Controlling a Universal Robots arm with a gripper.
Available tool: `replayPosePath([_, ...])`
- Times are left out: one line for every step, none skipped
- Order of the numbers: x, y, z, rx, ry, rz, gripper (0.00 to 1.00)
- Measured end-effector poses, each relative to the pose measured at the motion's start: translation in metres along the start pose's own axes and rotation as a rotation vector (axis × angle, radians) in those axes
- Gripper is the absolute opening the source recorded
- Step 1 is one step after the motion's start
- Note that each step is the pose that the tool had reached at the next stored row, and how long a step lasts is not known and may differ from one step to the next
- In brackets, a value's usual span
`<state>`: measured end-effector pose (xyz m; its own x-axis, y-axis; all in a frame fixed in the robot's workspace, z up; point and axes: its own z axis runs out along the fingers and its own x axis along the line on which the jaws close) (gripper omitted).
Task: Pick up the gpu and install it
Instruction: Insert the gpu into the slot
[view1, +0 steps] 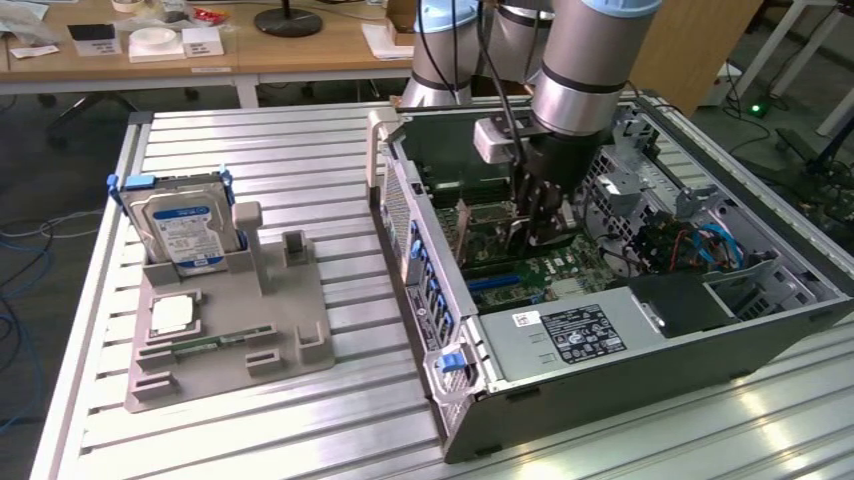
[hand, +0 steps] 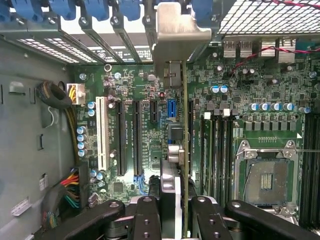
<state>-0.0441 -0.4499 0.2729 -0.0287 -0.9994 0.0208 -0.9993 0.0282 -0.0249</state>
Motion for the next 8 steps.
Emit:
replayPosePath([0.0001,0.0024,0.0002,0.0,-0.0003,0.0,0.28])
replayPosePath([0.0001,0.0041,0.0003,0.0,-0.0003,0.0,0.28])
replayPosePath([0.0001,0.0048,0.0004,0.0,-0.0002,0.0,0.28])
replayPosePath([0.0002,0.0049,0.0006,-0.0001,-0.0007,0.0,0.28])
replayPosePath([0.0003,0.0049,0.0011,-0.0001,-0.0016,0.0,0.28])
replayPosePath([0.0005,0.005,0.0016,-0.0002,-0.0023,0.0,0.28])
replayPosePath([0.0008,0.005,0.0021,-0.0001,-0.0027,0.0,0.28])
replayPosePath([0.0012,0.005,0.0027,-0.0002,-0.0028,0.0,0.28])
